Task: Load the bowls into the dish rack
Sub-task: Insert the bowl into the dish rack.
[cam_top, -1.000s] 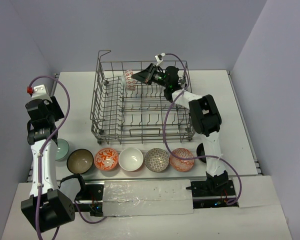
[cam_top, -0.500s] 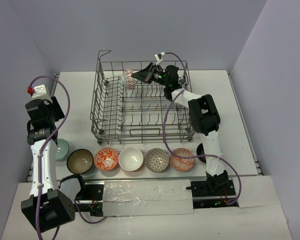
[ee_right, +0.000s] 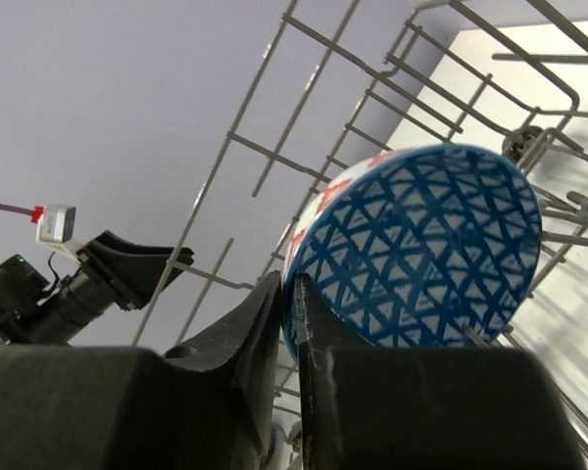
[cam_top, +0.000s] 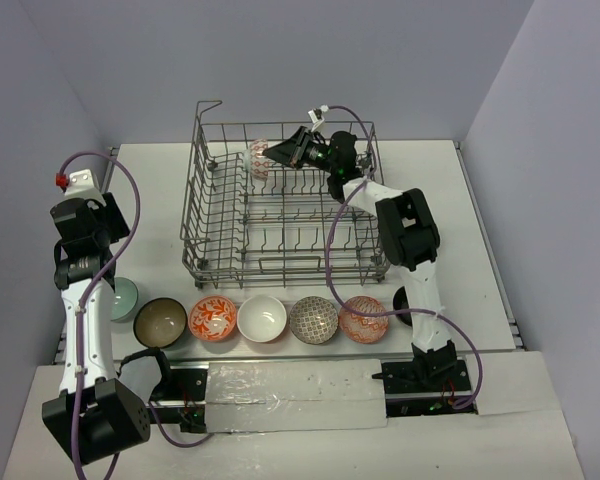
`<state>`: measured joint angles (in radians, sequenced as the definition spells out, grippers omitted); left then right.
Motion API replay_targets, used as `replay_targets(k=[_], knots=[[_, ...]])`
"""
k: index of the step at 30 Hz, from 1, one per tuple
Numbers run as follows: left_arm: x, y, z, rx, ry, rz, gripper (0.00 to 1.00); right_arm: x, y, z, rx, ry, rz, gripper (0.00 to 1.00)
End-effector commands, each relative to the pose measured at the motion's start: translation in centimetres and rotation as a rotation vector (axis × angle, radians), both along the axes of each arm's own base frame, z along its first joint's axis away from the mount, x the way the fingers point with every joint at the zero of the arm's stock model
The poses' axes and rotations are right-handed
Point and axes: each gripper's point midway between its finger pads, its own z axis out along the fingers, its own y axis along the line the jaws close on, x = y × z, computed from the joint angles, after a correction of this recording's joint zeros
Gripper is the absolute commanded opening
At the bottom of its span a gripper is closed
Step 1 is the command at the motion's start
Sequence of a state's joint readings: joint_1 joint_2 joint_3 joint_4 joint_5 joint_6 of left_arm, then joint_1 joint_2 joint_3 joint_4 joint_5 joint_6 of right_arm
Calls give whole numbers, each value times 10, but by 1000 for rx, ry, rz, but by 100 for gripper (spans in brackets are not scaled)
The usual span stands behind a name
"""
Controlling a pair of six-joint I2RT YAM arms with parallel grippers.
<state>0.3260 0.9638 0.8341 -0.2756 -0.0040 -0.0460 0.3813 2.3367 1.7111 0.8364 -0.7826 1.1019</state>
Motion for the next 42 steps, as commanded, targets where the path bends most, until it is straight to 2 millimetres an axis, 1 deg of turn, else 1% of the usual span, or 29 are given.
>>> replay_targets(k=[1,3,4,14,20,22,23,24,25,29,30,32,34,38,42], knots=[[-1,-3,9,-7,-30,-14,56,4,1,-5,-15,-31,13,18],[-1,-3,8,-7,-29,-14,56,4,1,-7,-20,-32,15,21],[-1,-3,8,-7,-30,-14,56,3,1,-9,-24,-30,21,25],[-1,-4,8,-7,-32,-19,56,2,-1,-16,-37,-30,28,24],[-2,-6,8,-7,-35,-26,56,2,-4,-18,-61,-37,25,28],[-2,-7,8,-11,-36,-31,56,1,-5,-26,-92,-36,27,29],[-1,-7,9,-10,-36,-35,56,0,-6,-23,-104,-43,22,30],[-1,-8,9,-13,-35,-39,56,0,-7,-26,-119,-43,17,33],[0,-8,11,-16,-36,-43,56,0,-9,-30,-136,-33,16,35],[2,-12,12,-31,-28,-59,55,2,-15,-30,-175,-42,1,40],[3,-12,12,-33,-28,-63,55,3,-17,-29,-181,-44,-2,43],[3,-14,13,-35,-31,-71,54,5,-20,-30,-197,-38,-7,46],[2,-15,13,-35,-36,-74,55,7,-24,-30,-206,-36,-15,47],[1,-16,13,-35,-42,-79,55,13,-27,-24,-230,-50,-25,51],[0,-18,15,-35,-52,-88,55,15,-29,-24,-272,-62,-31,54]])
